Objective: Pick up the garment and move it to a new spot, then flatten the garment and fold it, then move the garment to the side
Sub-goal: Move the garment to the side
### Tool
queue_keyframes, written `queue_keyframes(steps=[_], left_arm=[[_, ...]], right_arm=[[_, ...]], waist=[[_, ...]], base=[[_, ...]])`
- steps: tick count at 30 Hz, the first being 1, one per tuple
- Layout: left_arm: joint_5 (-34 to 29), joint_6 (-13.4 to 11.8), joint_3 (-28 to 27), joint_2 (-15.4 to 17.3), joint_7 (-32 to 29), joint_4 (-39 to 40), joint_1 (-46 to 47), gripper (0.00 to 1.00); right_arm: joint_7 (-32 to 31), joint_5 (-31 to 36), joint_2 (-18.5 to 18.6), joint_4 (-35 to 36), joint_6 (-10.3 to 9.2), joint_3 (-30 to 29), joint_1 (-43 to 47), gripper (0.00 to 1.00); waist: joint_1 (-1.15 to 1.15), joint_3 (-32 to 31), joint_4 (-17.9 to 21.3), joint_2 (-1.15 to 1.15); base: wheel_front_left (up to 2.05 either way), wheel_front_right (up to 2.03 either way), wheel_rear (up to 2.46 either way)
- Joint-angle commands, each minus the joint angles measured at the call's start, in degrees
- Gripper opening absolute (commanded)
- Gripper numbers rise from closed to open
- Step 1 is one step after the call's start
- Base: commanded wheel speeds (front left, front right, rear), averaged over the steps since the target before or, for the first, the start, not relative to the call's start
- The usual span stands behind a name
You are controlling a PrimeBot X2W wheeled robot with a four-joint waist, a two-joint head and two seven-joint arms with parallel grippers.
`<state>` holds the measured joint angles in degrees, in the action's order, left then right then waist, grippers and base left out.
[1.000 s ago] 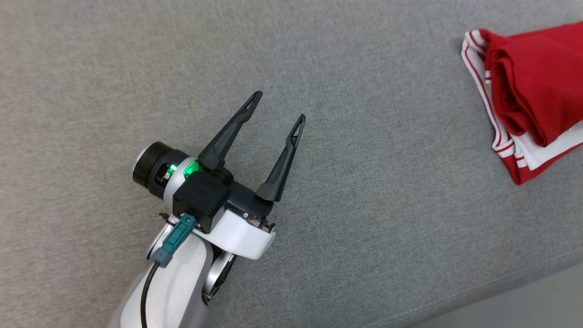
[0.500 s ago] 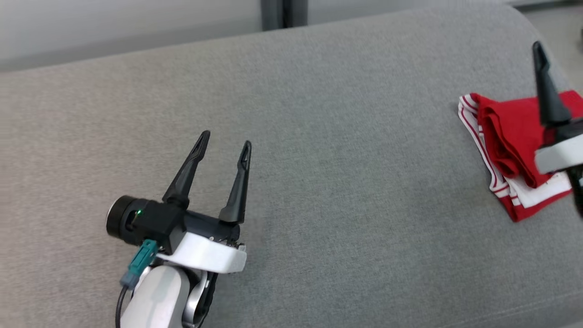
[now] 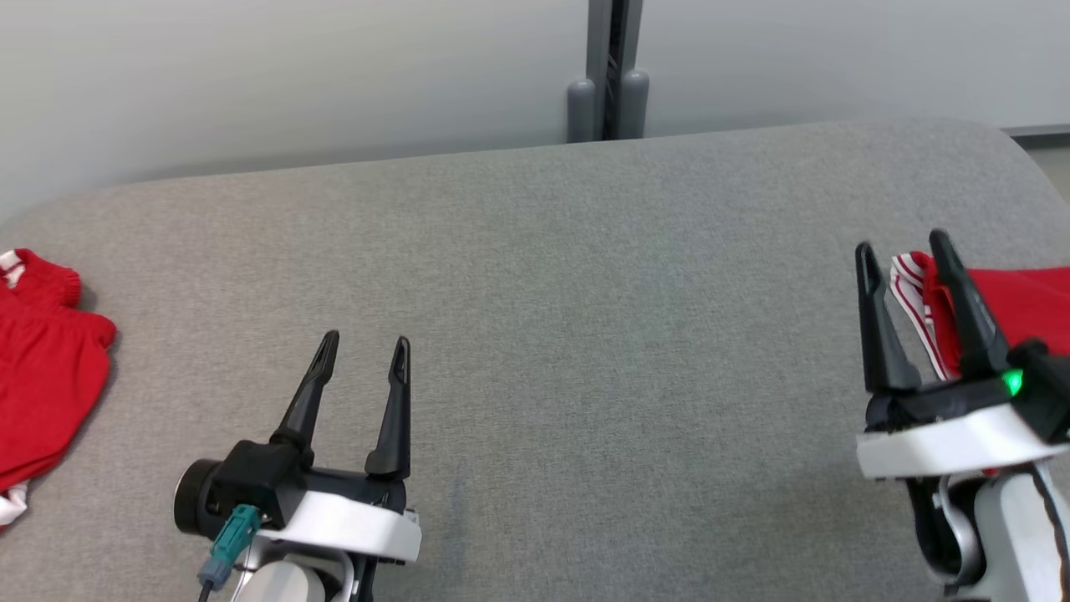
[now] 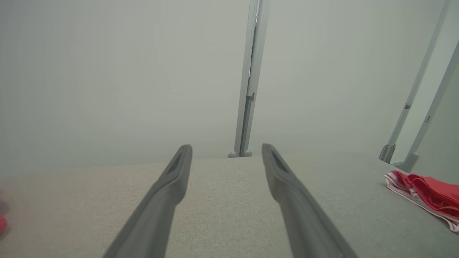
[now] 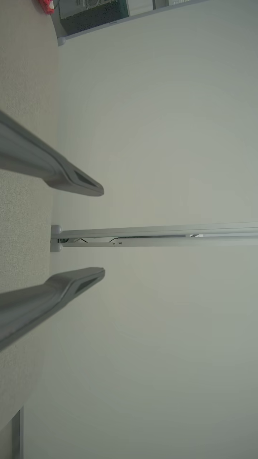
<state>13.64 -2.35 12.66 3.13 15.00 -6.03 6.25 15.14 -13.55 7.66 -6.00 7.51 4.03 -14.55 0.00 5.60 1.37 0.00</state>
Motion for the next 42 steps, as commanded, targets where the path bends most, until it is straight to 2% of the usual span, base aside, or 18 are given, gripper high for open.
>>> queue_keyframes(steps=[1,8,13,21,42], left_arm=[[-0.08,-0.05,-0.47,0.18,0.19,-0.35,-0.71,1.00],[0.37,0.00,-0.72,-0.10,0.20,-2.22,-3.43,1.00],[1.68,-1.55,1.06,-0.13,0.20,-2.79,-4.60,1.00],[2.78,-3.27,1.08,-0.11,0.20,-2.84,-5.12,1.00],[2.58,-2.98,0.50,-0.11,0.20,-2.01,-4.22,1.00]], right_arm=[[0.03,0.32,-0.61,0.72,-0.04,-0.77,1.60,1.00],[0.02,4.34,-3.81,4.41,-0.03,-3.24,8.49,1.00],[0.03,5.22,-4.54,5.82,-0.03,-4.11,11.07,1.00],[0.03,4.97,-4.63,6.52,-0.03,-2.97,12.39,1.00],[0.03,4.00,-4.66,5.97,-0.03,-2.39,11.89,1.00]], waist=[[0.00,-1.03,-1.01,0.00],[0.00,-2.90,-2.50,0.00],[0.00,-3.72,-2.92,0.00],[0.00,-4.06,-3.23,0.00],[0.00,-3.68,-2.97,0.00]], base=[[0.00,0.00,0.00],[0.00,0.00,0.00],[0.00,0.00,0.00],[0.00,0.00,0.00],[0.00,0.00,0.00]])
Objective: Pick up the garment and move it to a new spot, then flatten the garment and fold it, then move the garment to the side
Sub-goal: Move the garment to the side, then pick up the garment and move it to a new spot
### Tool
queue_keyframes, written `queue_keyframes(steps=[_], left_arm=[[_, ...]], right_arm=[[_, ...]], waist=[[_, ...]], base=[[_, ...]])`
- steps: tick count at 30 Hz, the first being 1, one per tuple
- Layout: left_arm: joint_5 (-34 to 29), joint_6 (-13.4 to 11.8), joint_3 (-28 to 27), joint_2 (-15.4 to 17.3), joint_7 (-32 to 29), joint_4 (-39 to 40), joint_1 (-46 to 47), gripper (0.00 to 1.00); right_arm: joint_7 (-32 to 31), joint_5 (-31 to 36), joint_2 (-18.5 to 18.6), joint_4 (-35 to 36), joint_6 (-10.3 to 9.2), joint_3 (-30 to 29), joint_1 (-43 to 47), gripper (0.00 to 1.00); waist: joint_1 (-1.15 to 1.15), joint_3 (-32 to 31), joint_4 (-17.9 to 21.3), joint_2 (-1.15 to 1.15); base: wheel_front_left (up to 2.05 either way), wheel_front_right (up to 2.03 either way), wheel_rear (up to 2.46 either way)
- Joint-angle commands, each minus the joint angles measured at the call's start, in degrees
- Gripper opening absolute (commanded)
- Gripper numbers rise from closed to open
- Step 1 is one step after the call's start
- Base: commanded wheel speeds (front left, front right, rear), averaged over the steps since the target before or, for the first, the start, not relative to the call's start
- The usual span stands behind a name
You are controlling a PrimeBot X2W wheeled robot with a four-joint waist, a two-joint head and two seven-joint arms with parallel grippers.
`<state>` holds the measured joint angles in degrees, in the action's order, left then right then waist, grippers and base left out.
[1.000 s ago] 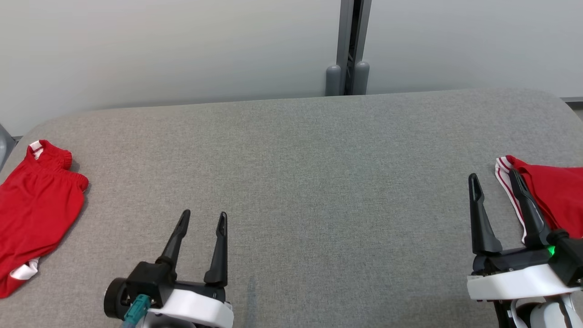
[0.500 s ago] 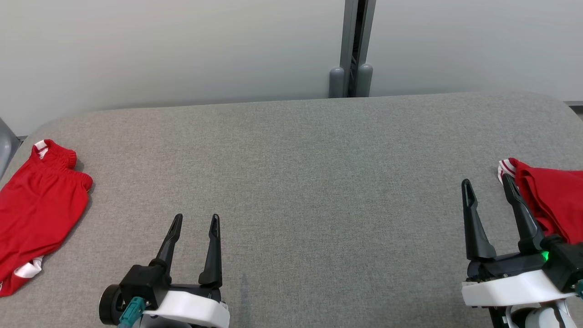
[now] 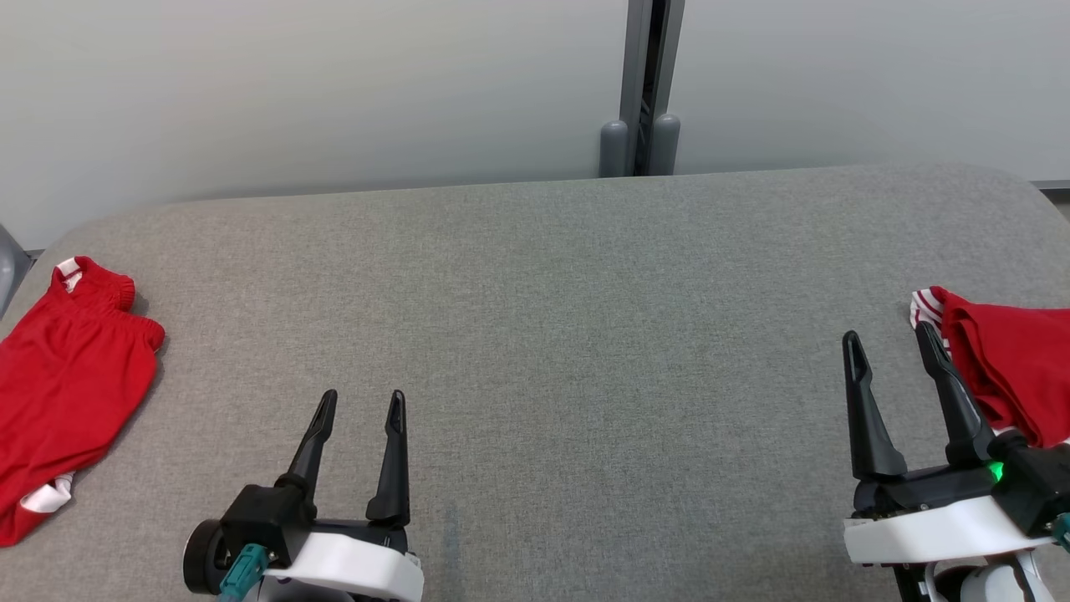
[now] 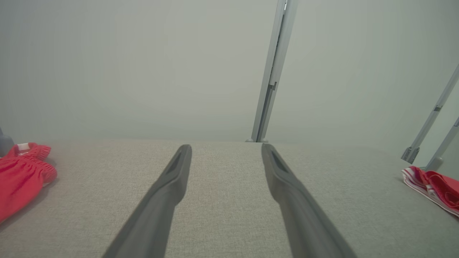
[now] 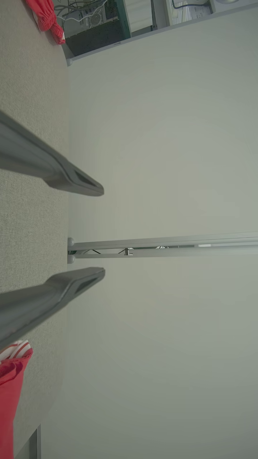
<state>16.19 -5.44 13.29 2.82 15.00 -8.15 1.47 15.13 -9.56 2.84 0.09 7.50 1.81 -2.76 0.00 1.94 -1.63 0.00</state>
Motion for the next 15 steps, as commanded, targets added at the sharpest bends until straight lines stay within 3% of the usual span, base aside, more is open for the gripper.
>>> queue_keyframes(steps=[1,15], left_arm=[[0.08,0.13,-0.09,0.20,0.20,0.13,0.54,1.00],[0.23,0.23,0.16,0.19,0.20,0.35,0.49,1.00]], right_arm=[[0.04,0.02,0.16,-0.16,-0.02,-0.15,0.10,1.00],[0.04,-0.06,0.16,-0.05,-0.02,-0.18,0.59,1.00]], waist=[[0.00,-0.06,0.06,0.00],[0.00,-0.31,0.18,0.00]], base=[[0.00,0.00,0.00],[0.00,0.00,0.00]])
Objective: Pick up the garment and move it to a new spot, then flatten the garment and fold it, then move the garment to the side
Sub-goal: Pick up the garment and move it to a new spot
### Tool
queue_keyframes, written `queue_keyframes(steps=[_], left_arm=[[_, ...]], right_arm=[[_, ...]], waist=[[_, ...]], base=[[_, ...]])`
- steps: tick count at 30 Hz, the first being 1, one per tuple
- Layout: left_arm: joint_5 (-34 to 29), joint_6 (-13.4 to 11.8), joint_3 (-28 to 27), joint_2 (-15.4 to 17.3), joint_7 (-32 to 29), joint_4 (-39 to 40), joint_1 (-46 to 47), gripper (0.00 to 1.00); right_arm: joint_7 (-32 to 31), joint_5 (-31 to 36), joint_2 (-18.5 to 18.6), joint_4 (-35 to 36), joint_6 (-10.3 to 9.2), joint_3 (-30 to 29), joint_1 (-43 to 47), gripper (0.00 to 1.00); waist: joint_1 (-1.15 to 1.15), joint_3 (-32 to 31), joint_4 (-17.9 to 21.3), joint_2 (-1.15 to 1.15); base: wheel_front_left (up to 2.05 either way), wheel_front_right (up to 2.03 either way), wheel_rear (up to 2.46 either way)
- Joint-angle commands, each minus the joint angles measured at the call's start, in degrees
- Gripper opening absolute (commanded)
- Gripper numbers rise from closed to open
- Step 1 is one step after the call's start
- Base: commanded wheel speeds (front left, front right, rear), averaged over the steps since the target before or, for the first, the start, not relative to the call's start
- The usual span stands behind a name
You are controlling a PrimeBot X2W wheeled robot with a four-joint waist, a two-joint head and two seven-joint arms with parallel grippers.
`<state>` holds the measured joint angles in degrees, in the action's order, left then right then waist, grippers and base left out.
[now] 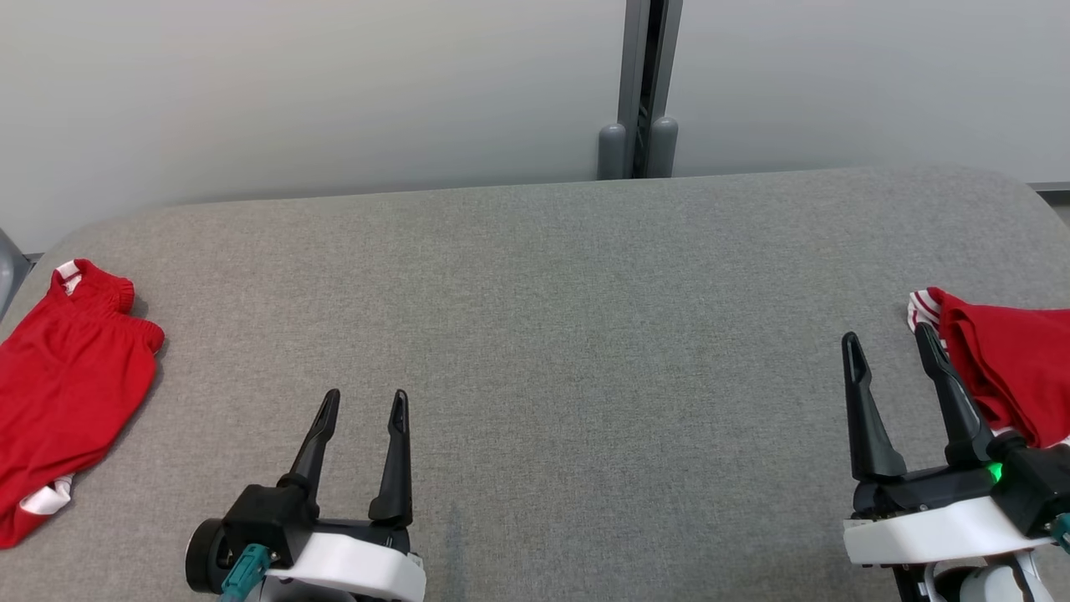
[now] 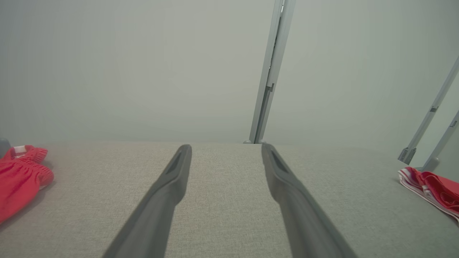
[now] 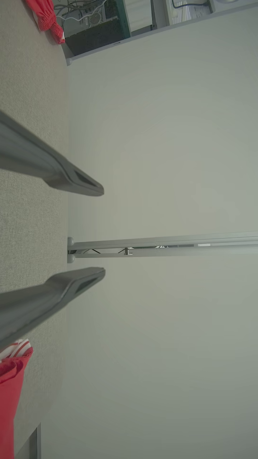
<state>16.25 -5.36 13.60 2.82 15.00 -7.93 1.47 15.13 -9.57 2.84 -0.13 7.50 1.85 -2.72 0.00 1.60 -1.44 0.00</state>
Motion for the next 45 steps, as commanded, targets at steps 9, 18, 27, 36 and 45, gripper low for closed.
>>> queue_keyframes(steps=[9,18,27,36,45], left_arm=[[0.22,0.24,-0.02,0.20,0.20,0.03,0.81,1.00],[0.01,0.35,0.77,0.20,0.20,-0.11,2.07,1.00],[1.67,0.57,-1.27,0.19,0.20,0.27,1.29,1.00],[0.75,1.10,-2.76,0.19,0.13,0.85,-0.01,1.00],[0.07,1.57,-3.84,0.18,0.13,0.74,-1.38,1.00]], right_arm=[[0.04,0.03,0.16,-0.01,-0.02,-0.17,0.44,1.00],[0.04,-0.31,0.16,0.38,-0.02,0.44,-0.13,1.00],[0.04,-0.42,0.20,0.08,-0.02,4.60,0.13,1.00],[0.04,-1.04,0.19,0.19,-0.02,7.05,1.02,1.00],[0.04,-1.40,0.19,0.45,-0.02,8.20,1.81,1.00]], waist=[[0.00,0.41,-0.40,0.00],[0.00,2.06,-4.18,0.00],[0.00,0.66,-13.09,0.00],[0.00,-1.39,-19.67,0.00],[0.00,-2.47,-24.77,0.00]], base=[[0.00,0.00,0.00],[0.00,0.00,0.00],[0.00,0.00,0.00],[0.00,0.00,0.00],[0.00,0.00,0.00]])
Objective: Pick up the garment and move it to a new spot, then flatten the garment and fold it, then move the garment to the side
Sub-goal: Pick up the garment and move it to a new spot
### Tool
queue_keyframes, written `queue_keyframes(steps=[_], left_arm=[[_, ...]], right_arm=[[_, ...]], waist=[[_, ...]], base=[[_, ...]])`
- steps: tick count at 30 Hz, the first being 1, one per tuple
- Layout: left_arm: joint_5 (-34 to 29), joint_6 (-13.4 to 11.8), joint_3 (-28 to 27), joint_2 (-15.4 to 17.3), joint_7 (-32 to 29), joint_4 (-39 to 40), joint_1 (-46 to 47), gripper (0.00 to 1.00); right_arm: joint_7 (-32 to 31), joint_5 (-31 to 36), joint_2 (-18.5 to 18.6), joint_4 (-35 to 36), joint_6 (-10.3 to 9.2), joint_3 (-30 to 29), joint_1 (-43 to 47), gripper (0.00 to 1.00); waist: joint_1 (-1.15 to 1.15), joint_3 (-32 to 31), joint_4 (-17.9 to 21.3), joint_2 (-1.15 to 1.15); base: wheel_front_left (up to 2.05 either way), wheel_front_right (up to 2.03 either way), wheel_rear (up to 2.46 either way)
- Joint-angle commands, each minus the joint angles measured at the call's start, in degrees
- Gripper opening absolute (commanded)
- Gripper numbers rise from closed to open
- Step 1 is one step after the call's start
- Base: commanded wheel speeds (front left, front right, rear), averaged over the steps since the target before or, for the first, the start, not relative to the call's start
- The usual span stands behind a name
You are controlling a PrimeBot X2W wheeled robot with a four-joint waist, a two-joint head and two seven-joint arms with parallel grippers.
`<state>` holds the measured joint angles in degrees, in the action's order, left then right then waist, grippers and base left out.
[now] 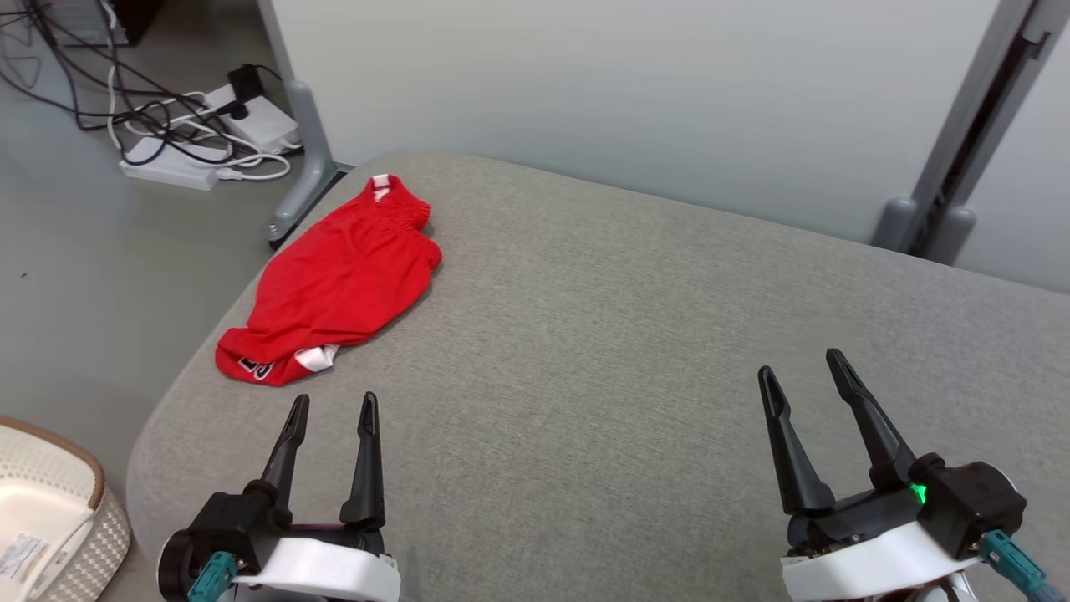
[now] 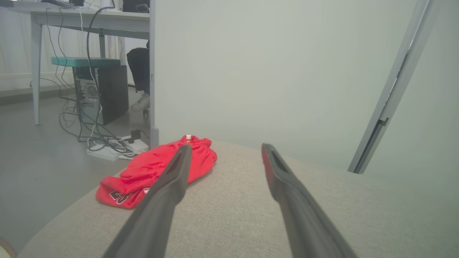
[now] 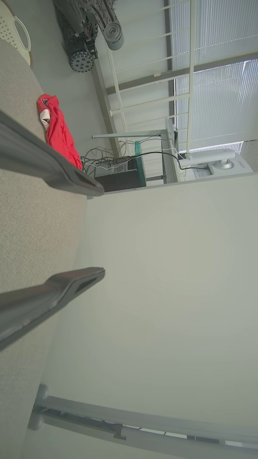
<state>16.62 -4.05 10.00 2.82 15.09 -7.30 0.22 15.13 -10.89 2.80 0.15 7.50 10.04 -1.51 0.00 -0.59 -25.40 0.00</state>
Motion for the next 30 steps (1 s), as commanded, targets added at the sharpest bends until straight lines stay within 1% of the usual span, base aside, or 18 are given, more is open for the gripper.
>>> queue_keyframes(steps=[1,5,10,22,30], left_arm=[[-0.31,0.35,-0.35,0.19,0.05,0.13,-0.18,1.00],[-0.27,0.32,-0.87,0.17,0.05,0.22,-0.39,1.00],[-0.01,0.17,-1.55,0.19,0.05,0.41,-0.19,1.00],[-0.24,-0.20,-1.88,0.19,0.05,0.69,-0.03,1.00],[0.21,-0.36,-3.58,0.19,0.05,1.13,1.12,1.00]], right_arm=[[0.04,0.15,0.23,0.14,-0.02,0.25,0.61,1.00],[0.04,0.14,0.24,-0.01,-0.02,0.66,0.60,1.00],[0.04,-0.01,0.24,-0.43,-0.02,0.92,0.51,1.00],[0.04,0.14,0.24,-0.40,-0.02,1.25,0.24,1.00],[0.04,1.03,0.24,0.22,-0.02,1.27,-0.38,1.00]], waist=[[0.00,-0.34,-1.25,0.00],[0.00,-0.47,-2.54,0.00],[0.00,-0.34,-3.09,0.00],[0.00,0.16,-1.81,0.00],[0.00,1.45,-1.30,0.00]], base=[[0.00,0.00,0.00],[0.00,0.00,0.00],[0.00,0.00,0.00],[0.00,0.00,0.00],[0.00,0.00,0.00]])
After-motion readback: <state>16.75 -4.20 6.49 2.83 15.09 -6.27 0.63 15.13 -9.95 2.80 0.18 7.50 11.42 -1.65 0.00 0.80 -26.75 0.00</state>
